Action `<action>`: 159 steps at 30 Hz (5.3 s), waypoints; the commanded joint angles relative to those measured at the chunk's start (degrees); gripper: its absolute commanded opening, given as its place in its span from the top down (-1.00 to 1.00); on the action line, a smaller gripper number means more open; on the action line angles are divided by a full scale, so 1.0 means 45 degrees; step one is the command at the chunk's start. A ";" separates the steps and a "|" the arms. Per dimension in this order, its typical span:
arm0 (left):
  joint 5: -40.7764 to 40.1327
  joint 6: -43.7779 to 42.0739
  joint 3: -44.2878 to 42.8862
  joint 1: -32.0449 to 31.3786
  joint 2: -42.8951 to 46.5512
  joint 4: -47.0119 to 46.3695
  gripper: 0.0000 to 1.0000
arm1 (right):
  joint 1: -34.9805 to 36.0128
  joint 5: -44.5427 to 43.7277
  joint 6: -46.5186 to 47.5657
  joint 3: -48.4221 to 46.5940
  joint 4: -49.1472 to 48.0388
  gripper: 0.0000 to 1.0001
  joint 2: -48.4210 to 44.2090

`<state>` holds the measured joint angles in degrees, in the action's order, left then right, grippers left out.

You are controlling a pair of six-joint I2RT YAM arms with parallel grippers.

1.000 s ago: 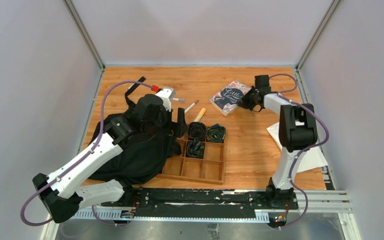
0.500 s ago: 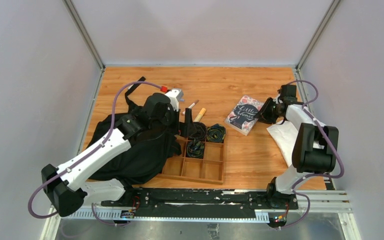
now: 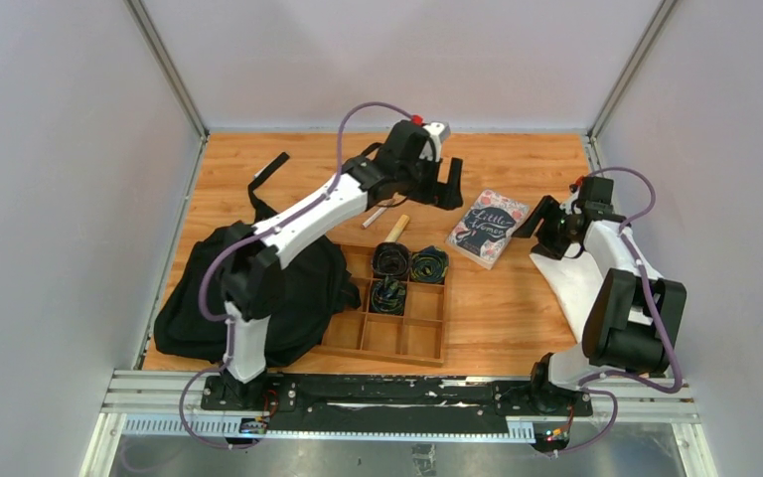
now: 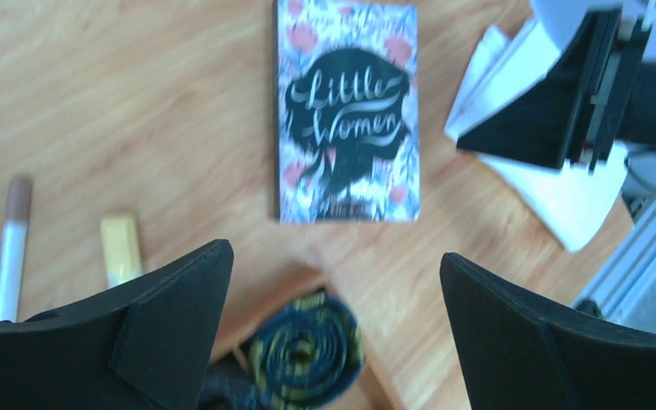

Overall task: Pack the student bag
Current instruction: Pick up the book from the center of the board.

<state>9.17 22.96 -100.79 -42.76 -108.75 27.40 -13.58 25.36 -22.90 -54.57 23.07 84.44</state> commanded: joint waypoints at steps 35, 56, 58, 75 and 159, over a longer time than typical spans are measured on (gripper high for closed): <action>0.3938 0.2302 -0.6820 0.0011 -0.9323 -0.1446 -0.80 | -0.0182 0.2651 -0.2460 0.0436 -0.4444 -0.38 0.3918; 0.4677 0.2742 -0.5896 0.0028 -0.7987 -0.2326 -0.82 | -0.0165 0.3414 -0.2484 0.0899 -0.4680 1.00 0.2528; 0.4652 0.2700 -0.5830 0.0067 -0.7723 -0.2295 -0.82 | -0.0182 0.3318 -0.2292 0.0905 -0.4368 1.00 0.1940; 0.6569 0.2886 -0.4882 0.0878 -0.6063 -0.1841 -0.88 | -0.0237 0.3939 -0.0801 0.0622 -0.2036 1.00 -0.2138; 0.1211 1.1939 0.3299 0.0246 0.1502 -1.4004 -0.57 | 0.2704 0.2562 -1.3887 0.5664 -1.9751 1.00 -0.5289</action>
<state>11.92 79.07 -86.32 -43.22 -107.85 -32.25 -1.54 36.40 -85.47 -27.62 -61.30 61.17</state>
